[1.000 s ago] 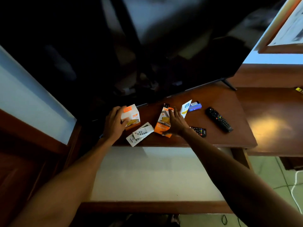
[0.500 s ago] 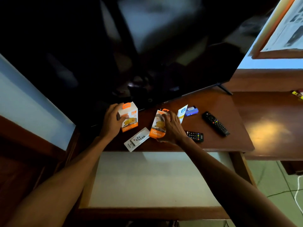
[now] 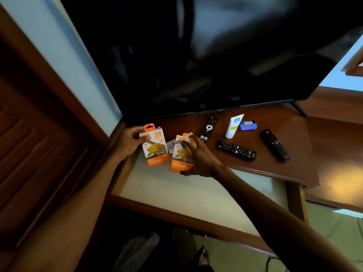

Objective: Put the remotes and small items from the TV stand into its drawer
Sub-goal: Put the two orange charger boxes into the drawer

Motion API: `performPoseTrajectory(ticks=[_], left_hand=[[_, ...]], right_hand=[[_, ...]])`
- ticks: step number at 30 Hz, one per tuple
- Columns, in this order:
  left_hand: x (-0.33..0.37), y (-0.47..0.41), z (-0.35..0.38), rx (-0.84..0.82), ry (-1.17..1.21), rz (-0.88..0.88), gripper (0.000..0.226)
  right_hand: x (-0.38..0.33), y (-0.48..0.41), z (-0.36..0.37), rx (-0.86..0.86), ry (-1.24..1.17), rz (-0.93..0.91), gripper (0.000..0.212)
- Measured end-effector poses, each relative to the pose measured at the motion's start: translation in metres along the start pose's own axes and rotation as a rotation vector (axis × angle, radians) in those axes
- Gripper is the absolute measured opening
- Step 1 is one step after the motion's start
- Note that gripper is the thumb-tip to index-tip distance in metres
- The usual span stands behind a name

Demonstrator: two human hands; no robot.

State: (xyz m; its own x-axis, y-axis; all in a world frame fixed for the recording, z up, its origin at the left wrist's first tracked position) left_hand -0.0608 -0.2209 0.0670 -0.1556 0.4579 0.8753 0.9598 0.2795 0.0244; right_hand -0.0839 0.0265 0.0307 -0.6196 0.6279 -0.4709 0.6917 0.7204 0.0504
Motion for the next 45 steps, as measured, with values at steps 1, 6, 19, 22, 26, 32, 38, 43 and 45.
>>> performPoseTrajectory(ticks=[1, 6, 19, 22, 26, 32, 38, 43, 45], left_hand=[[-0.013, 0.009, -0.003, -0.02, 0.016, -0.039, 0.039], [-0.077, 0.048, 0.0, -0.113, 0.006, -0.246, 0.043], [-0.206, 0.022, 0.036, -0.238, 0.041, -0.394, 0.063], [-0.224, 0.01, 0.051, -0.357, -0.012, -0.425, 0.063], [-0.243, -0.003, 0.07, -0.519, -0.039, -0.485, 0.064], [-0.252, -0.002, 0.076, -0.632, -0.163, -0.438, 0.062], [-0.239, 0.01, 0.079, -0.643, -0.387, -0.251, 0.059], [-0.239, 0.012, 0.086, -0.709, -0.507, -0.16, 0.071], [-0.234, 0.011, 0.08, -0.702, -0.566, -0.147, 0.065]], right_hand=[[-0.006, 0.003, 0.011, -0.032, -0.001, -0.012, 0.122], [-0.023, 0.014, 0.065, -0.131, 0.019, -0.057, 0.121], [0.015, -0.004, 0.174, -0.212, -0.065, 0.142, 0.12], [0.025, -0.015, 0.193, -0.22, -0.089, 0.221, 0.119], [0.028, -0.03, 0.213, -0.256, -0.108, 0.267, 0.121], [0.013, -0.043, 0.232, -0.315, -0.098, 0.264, 0.127], [0.042, -0.024, 0.225, -0.153, -0.349, 0.647, 0.114], [0.024, -0.028, 0.245, -0.262, -0.501, 0.671, 0.121], [0.014, -0.036, 0.246, -0.249, -0.503, 0.651, 0.126]])
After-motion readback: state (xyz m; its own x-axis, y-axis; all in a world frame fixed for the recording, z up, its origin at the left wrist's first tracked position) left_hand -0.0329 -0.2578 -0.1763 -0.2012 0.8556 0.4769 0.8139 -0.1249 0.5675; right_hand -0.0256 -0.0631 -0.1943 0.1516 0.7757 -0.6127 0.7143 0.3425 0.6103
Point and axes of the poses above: each hand's wrist, its own y-axis away from the middle knuckle, its own z-axis out of the palm, x = y × z, the point moved 9 cm from there along -y, towards the middle knuckle, and after that the axes turned 2 degrees about -x, right-handed, at the moved point
